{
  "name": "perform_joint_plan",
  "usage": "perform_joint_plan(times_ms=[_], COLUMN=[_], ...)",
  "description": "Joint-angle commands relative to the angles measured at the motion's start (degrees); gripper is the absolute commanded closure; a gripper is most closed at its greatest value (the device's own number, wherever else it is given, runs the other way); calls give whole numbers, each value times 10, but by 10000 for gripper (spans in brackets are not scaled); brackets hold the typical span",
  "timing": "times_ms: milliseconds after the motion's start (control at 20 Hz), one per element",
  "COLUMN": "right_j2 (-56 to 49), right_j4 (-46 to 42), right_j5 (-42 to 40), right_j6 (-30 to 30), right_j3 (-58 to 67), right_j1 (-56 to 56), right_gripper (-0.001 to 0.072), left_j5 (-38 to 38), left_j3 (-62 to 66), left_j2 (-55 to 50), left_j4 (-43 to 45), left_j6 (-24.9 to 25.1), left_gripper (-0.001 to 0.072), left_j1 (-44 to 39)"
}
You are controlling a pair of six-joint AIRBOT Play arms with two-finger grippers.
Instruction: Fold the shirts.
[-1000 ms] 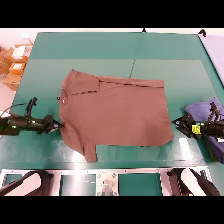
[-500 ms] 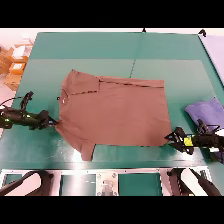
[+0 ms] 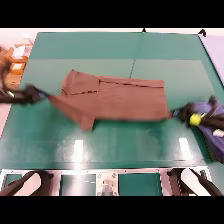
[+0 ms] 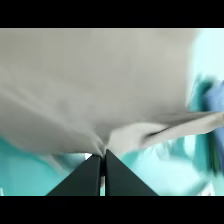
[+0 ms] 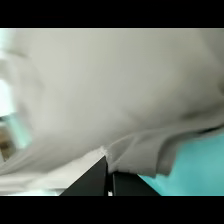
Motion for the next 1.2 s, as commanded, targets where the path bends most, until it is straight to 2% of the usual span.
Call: perform_joint_plan(times_ms=[0, 200, 250, 350, 450, 650, 850, 1000, 1150], right_j2=[28, 30, 30, 31, 32, 30, 24, -20, -120], right_j4=[101, 98, 97, 79, 53, 46, 40, -19, -42], right_j5=[44, 11, 10, 11, 11, 38, 19, -64, -163], right_j6=[15, 56, 64, 80, 95, 96, 50, 33, 15], right_j3=[259, 611, 675, 773, 810, 761, 579, 410, 307], right_j1=[-1, -35, -54, -102, -128, -128, -35, 83, 151], right_gripper=[697, 697, 697, 696, 696, 697, 697, 697, 697], left_j5=[18, 61, 66, 72, 57, 27, 17, 26, 83], left_j3=[217, 540, 607, 681, 698, 608, 444, 306, 189], left_j2=[83, 115, 115, 115, 115, 114, 95, 49, -30], left_j4=[-62, -48, -30, -6, 4, 25, 13, -34, -41], left_j6=[-16, -36, -54, -74, -91, -109, -91, -34, 34], left_gripper=[683, 683, 683, 683, 683, 683, 683, 683, 683], left_j1=[0, 0, 0, 0, 0, 0, 0, 0, -7])
